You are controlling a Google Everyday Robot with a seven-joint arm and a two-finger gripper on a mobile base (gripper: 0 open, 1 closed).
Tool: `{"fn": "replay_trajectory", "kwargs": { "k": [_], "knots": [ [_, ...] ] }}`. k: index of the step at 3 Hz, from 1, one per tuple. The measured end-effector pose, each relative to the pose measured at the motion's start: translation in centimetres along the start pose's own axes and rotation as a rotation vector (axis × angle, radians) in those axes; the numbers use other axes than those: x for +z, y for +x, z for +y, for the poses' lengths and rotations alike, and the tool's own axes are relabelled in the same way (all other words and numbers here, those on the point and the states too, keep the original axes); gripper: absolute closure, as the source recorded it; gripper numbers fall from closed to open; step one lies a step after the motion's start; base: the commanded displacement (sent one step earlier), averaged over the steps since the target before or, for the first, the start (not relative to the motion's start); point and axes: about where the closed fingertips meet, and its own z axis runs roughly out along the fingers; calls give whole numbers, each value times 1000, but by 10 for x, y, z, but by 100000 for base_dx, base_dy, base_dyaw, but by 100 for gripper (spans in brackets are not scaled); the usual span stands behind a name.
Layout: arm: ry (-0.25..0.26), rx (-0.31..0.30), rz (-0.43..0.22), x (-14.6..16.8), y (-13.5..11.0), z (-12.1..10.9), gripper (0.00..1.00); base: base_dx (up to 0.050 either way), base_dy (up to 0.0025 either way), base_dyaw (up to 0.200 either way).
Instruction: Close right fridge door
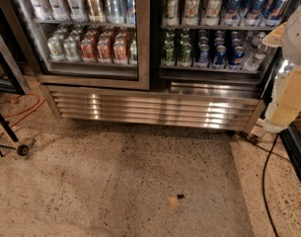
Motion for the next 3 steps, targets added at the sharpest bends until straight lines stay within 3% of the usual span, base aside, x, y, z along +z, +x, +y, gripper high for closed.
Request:
{"fn": "replay_trajectory", "kwargs": {
  "k": [3],
  "knots": [
    [2, 0, -1, 0, 0, 0, 0, 3, -5, -19945]
  ]
}}
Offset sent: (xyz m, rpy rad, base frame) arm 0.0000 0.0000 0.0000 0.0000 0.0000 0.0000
